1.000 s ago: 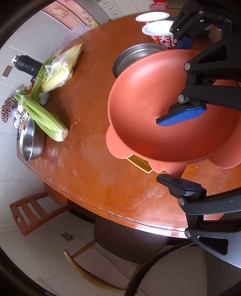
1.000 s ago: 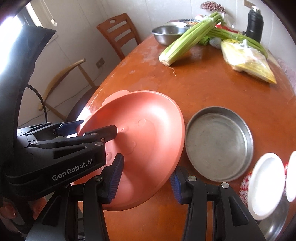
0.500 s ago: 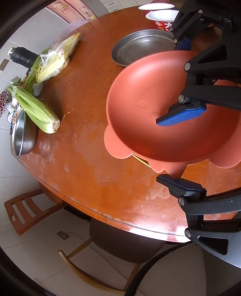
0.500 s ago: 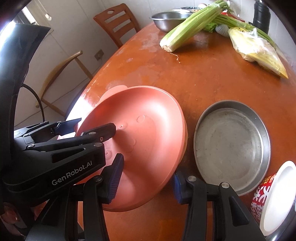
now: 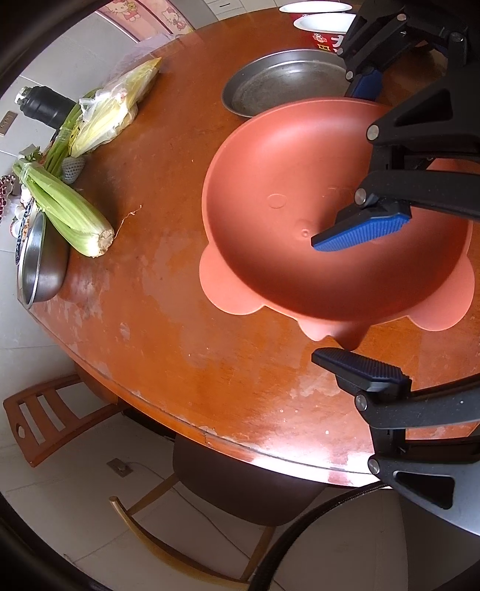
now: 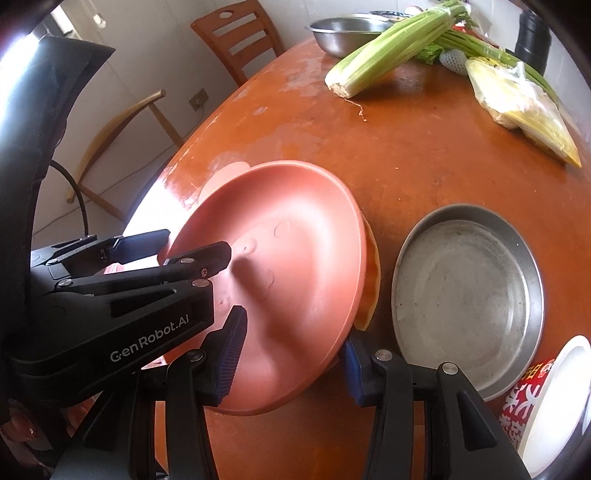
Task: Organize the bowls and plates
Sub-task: 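Lower the pink plate onto the yellow plate and open the left tool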
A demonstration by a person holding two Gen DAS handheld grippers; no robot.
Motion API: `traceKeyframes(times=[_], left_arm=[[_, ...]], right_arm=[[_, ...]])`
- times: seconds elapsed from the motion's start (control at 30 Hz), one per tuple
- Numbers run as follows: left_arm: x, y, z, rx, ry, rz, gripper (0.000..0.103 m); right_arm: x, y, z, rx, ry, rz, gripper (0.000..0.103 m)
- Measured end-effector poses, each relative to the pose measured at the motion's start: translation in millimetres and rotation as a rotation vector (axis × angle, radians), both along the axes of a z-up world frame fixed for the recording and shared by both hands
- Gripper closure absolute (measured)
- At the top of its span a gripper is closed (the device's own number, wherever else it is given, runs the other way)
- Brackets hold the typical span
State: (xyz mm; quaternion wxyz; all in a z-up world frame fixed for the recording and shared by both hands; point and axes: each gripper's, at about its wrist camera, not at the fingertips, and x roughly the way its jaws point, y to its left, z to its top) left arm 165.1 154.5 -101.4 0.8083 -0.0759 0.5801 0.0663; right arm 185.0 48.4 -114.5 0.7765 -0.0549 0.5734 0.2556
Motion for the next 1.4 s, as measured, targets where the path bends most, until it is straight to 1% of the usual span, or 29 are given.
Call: traceKeyframes(times=[0.27,0.43,0.5,0.63,0.7,0.73,0.97,1.2,1.4], left_arm=[[-1,4,-1,-0.003,0.001,0.02,0.049],[-2,5,2,-0.007,-0.007,0.026,0.049],[-3,6,4,-0.014,-0.009,0.028,0.049],[-6,7,7,-0.018,-0.015,0.029,0.049],[-7,8,9,-0.022,-0.02,0.032,0.049],[-8,8,11,-0.023,-0.022,0.033,0.049],[-11,7,20,-0.026,-0.036,0.041,0.049],[-16,6,29,-0.019,-0.047,0.053,0.048],[-23,2,41,-0.027,-0.066,0.055,0.047]], right_arm=[[1,-1,0,-0.005,0.01,0.001,0.054],[-3,-2,3,-0.018,0.001,0.01,0.053],[-3,-3,4,-0.018,0.003,0.01,0.048],[-4,-4,8,-0.028,-0.009,0.011,0.046],[-3,-8,12,-0.034,-0.017,-0.008,0.036],[-3,-9,13,-0.033,-0.02,-0.011,0.035],[-2,-16,18,-0.029,-0.023,-0.021,0.035],[-5,-16,25,-0.022,-0.056,-0.002,0.035],[-7,-23,33,-0.012,-0.076,-0.022,0.035]])
